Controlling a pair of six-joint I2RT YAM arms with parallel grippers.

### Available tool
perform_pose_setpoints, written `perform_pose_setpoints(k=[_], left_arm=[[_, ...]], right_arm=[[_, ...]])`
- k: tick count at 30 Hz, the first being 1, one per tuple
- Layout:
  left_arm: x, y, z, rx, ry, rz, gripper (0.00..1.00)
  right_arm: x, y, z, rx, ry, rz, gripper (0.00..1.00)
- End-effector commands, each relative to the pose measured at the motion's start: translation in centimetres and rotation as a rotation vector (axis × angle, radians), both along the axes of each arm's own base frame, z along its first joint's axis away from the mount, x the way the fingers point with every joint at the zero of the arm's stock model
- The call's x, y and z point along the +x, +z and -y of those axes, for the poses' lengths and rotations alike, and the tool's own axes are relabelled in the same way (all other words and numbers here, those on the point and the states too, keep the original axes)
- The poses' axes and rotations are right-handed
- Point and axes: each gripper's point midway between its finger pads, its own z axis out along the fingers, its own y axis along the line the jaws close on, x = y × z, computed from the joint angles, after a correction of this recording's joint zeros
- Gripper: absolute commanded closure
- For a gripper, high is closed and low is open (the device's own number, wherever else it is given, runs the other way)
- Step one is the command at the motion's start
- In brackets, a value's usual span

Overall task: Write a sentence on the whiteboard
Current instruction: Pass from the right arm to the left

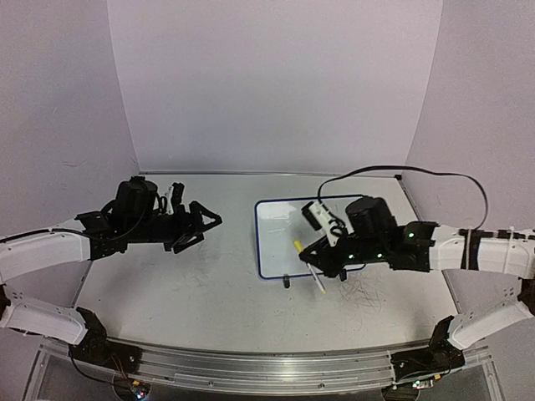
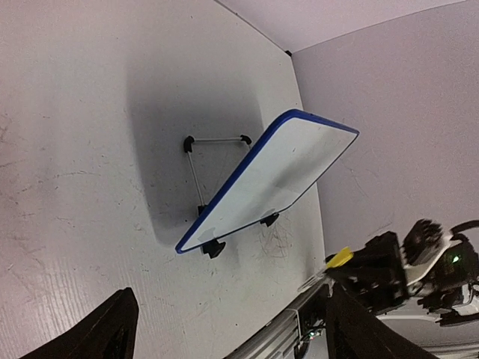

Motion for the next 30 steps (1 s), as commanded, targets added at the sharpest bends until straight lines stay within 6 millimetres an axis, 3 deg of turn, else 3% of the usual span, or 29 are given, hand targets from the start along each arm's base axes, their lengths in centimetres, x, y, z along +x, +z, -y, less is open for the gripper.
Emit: perform_pose_setpoints(k=[1,5,11,14,20,30], left_arm=[[-0.6,3.4,3.0,-0.102,-0.074,0.034,0.14],[-1.9,3.0,4.6,-0.127,-0.124,0.017,0.16],[-4.1,3.7,8.2,-0.174,-0.291,0.037,0.24],[-5.0,3.4,9.6,-0.155,-0.342,0.054,0.27],[-5.3,2.6,11.3,-0.134,-0.385,0.054,0.36],[-6.1,2.0,12.6,-0.122,-0.442,0.055,0.64]], right_arm=[[-0.2,0.0,-3.5,-0.074,0.037,0.113,1.0],[-0.9,-0.5,-5.6,-0.083,0.099,0.128,1.0],[-1.7,2.0,-7.9,0.046,0.183,0.142,1.0],[-2.1,2.2,-8.7,0.077,0.218,0.132,1.0],[-2.2,2.1,-9.1,0.09,0.225,0.114,1.0],[-1.9,2.3,-9.3,0.098,0.207,0.109,1.0]])
